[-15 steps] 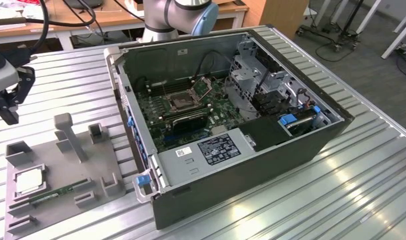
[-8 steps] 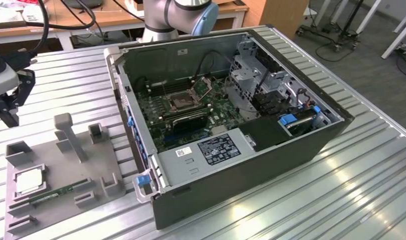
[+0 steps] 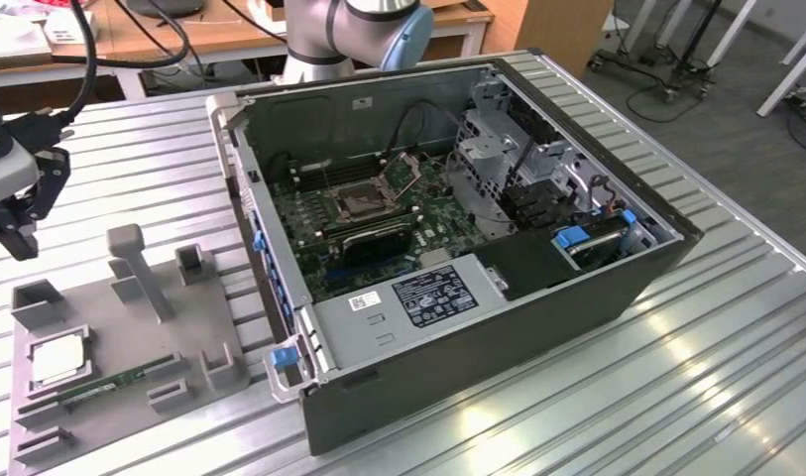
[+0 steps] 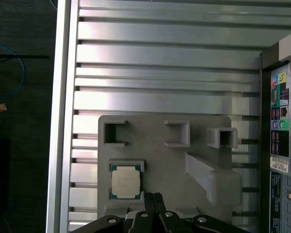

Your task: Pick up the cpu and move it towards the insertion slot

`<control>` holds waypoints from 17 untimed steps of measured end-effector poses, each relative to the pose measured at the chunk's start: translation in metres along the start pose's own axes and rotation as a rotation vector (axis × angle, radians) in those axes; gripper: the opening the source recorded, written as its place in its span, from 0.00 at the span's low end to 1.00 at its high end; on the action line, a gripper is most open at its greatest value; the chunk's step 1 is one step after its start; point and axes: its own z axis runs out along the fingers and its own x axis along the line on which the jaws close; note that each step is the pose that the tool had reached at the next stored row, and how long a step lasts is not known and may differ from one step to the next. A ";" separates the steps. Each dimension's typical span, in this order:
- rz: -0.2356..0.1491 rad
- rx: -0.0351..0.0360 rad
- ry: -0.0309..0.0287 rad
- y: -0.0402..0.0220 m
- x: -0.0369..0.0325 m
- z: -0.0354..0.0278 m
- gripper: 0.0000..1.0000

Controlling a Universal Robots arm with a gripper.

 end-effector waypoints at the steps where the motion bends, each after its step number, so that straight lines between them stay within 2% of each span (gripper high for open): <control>1: 0.000 -0.0001 -0.0001 -0.0004 0.0003 0.0008 0.11; 17: 0.000 0.0000 0.0000 -0.0057 0.0039 0.0106 0.11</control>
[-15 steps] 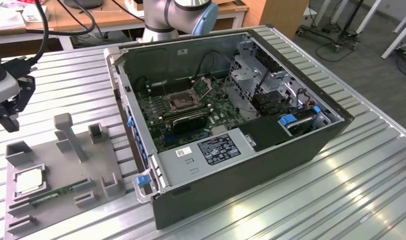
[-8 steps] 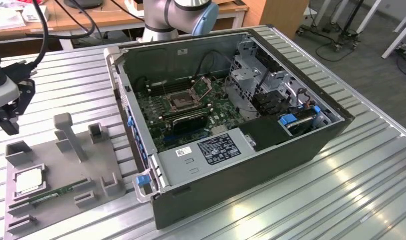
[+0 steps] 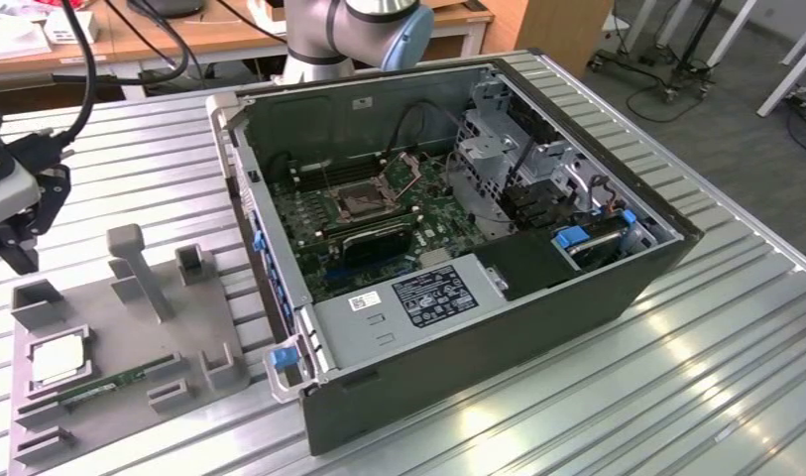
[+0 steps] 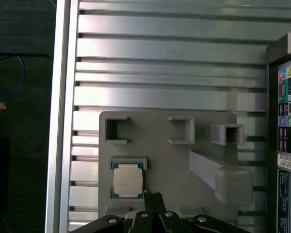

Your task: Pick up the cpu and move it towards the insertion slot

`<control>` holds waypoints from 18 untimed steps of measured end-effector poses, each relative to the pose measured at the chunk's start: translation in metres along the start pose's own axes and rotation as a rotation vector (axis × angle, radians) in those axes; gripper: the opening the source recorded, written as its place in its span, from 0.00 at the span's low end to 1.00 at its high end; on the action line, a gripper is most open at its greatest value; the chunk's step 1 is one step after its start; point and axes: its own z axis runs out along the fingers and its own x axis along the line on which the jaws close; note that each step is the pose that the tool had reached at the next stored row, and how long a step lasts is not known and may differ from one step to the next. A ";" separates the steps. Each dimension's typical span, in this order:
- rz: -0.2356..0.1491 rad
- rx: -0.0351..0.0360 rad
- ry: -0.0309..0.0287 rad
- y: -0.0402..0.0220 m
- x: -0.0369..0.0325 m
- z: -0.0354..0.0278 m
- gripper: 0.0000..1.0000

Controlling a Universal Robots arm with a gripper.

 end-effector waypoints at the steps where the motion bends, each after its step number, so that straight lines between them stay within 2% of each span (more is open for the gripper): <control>1: 0.000 0.0000 0.0000 -0.0002 0.0001 0.0004 0.11; 11: 0.000 0.0018 -0.0001 -0.0010 0.0012 0.0030 0.11; 18: 0.000 0.0020 0.0001 -0.0026 0.0035 0.0071 0.11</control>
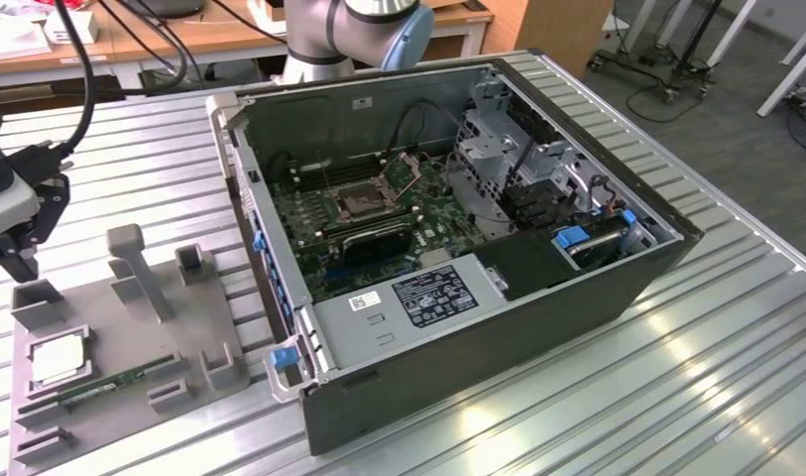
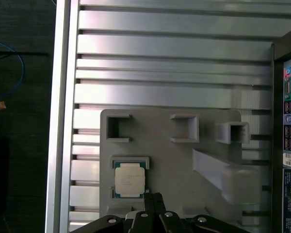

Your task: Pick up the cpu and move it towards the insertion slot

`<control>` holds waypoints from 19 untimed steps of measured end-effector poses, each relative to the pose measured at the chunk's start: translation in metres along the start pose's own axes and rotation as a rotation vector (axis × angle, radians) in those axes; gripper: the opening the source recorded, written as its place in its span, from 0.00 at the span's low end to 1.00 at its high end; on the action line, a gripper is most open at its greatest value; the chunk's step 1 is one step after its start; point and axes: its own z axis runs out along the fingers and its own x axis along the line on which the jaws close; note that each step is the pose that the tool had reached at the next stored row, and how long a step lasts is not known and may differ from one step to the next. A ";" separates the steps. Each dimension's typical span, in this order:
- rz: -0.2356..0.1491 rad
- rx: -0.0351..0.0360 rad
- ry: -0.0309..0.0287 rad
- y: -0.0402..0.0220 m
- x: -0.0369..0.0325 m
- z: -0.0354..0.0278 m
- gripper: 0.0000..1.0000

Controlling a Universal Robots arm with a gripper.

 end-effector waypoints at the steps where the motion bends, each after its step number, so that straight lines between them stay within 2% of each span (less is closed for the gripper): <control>1: 0.000 0.0000 0.0000 -0.0003 0.0004 0.0007 0.11; 19: 0.000 0.0011 0.0001 -0.0033 0.0042 0.0110 0.11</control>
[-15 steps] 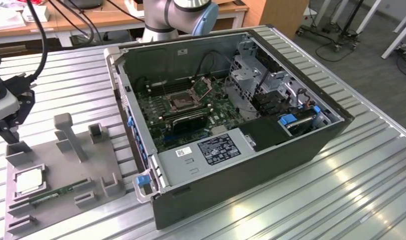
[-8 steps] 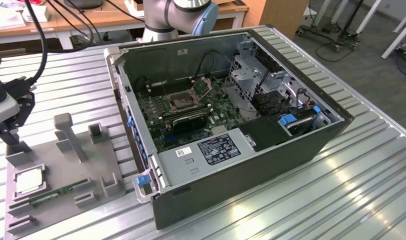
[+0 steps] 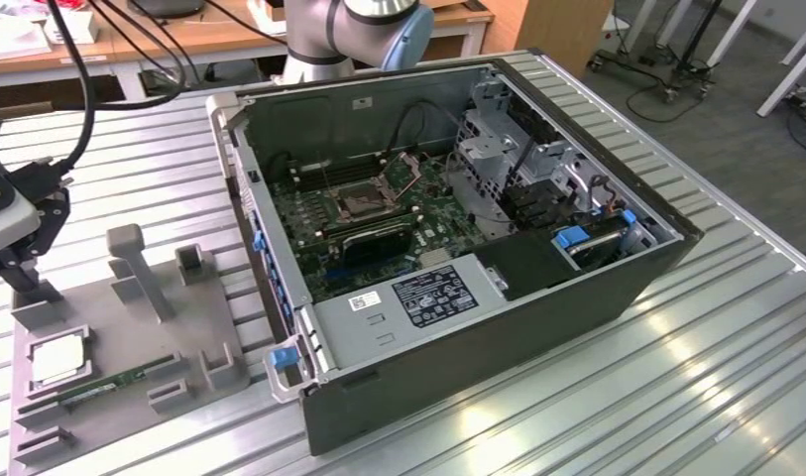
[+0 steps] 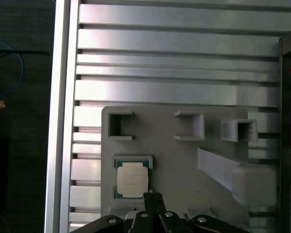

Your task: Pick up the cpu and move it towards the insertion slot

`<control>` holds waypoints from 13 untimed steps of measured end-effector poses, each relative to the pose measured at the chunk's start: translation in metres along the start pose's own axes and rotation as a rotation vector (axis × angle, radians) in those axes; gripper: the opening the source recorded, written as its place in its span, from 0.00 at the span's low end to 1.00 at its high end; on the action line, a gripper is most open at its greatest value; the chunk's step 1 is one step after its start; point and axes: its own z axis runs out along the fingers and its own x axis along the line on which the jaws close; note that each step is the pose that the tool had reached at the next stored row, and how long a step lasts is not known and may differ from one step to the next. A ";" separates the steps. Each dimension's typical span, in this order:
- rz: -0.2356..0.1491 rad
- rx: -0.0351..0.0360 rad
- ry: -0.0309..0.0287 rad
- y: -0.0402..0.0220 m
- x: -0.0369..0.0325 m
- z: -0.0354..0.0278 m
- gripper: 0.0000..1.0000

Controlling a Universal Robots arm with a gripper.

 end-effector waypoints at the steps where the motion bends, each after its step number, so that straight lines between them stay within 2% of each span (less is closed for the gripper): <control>1: 0.000 0.0002 0.0000 -0.0001 0.0006 0.0015 0.11; 13: 0.000 0.0004 -0.0001 -0.0004 0.0067 0.0137 0.11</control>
